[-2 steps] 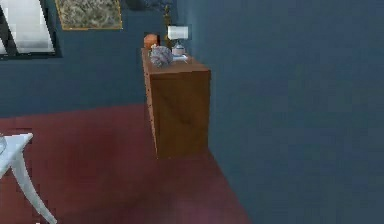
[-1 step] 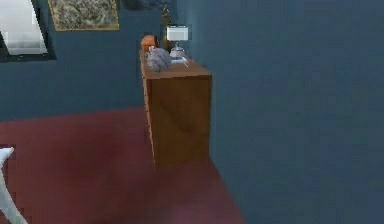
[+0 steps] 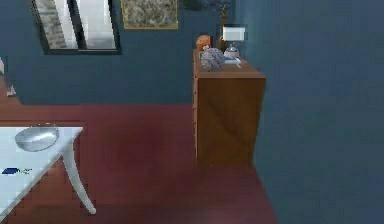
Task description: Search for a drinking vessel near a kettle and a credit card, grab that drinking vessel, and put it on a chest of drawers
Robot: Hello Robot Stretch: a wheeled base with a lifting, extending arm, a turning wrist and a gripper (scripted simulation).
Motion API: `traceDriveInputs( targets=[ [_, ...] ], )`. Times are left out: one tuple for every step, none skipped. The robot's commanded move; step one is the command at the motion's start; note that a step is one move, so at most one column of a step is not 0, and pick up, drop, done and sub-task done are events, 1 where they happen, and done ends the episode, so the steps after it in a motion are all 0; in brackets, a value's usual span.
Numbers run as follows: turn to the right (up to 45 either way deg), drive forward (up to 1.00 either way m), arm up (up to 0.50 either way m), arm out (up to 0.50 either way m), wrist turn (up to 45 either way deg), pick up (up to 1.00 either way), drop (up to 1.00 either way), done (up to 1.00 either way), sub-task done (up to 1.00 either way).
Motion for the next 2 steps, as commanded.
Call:
traceDriveInputs(
  targets=[
    [0.0, 0.50, 0.00, 0.00, 0.0, 0.00, 0.00, 0.00, 0.00],
    [-24.0, 0.00, 0.00, 0.00, 0.0, 0.00, 0.00, 0.00, 0.00]
  ],
)
